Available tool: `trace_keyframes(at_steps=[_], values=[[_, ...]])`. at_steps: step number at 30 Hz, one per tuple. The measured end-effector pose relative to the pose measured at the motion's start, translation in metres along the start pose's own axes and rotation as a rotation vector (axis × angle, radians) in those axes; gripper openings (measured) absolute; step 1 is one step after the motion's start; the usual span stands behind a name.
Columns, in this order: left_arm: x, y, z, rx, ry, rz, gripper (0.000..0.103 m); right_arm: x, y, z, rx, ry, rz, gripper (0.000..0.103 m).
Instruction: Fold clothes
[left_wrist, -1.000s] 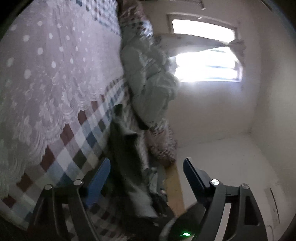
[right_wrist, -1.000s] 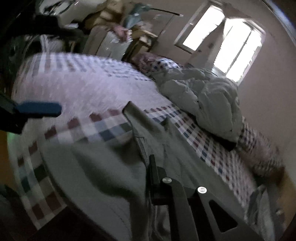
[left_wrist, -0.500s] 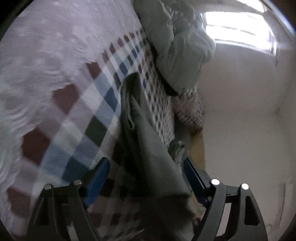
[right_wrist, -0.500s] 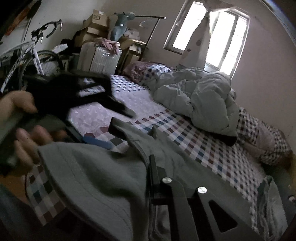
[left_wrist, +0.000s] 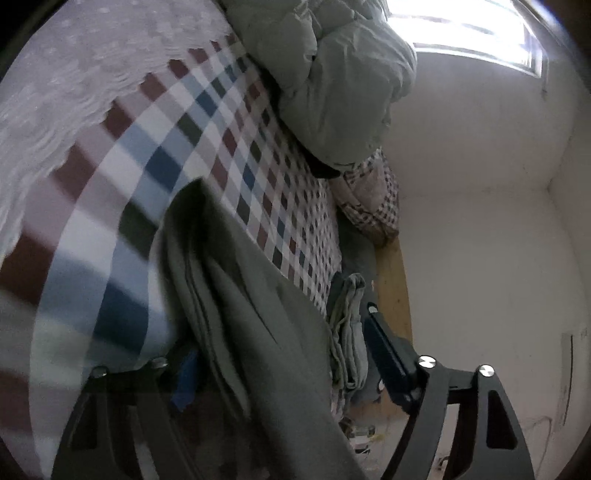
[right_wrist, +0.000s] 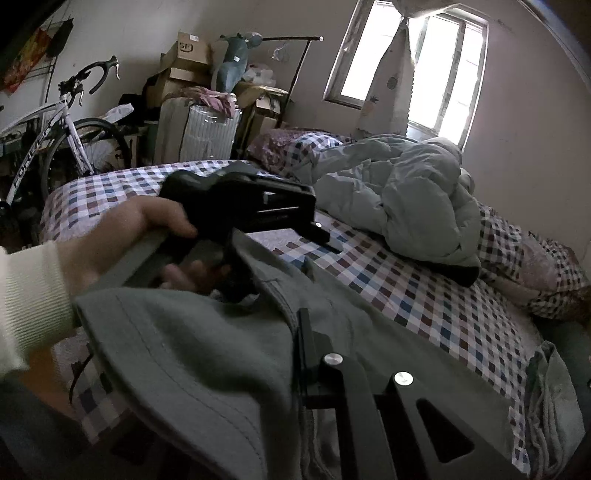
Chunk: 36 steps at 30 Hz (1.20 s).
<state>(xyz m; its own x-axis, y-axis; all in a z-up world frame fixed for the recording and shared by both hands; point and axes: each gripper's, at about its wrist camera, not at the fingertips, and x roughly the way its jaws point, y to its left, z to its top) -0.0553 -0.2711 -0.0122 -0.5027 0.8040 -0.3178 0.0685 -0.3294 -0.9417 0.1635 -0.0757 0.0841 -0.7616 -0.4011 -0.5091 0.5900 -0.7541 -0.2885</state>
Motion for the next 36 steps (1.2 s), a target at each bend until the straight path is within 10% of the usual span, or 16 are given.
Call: trace_keyframes(at_steps=[15,27,36], values=[[0.013,0.015,0.031,0.029,-0.029,0.096,0.013,-0.021,-0.015,-0.003,0.022,-0.020,0.034,0.003],[-0.065,-0.053,0.007,0.208,-0.142,0.087,0.009,-0.033,0.025,-0.003,0.003,-0.023,0.096,0.003],[-0.053,-0.085,0.006,0.273,-0.080,0.250,0.009,-0.036,0.037,-0.008,0.197,-0.075,0.088,0.003]])
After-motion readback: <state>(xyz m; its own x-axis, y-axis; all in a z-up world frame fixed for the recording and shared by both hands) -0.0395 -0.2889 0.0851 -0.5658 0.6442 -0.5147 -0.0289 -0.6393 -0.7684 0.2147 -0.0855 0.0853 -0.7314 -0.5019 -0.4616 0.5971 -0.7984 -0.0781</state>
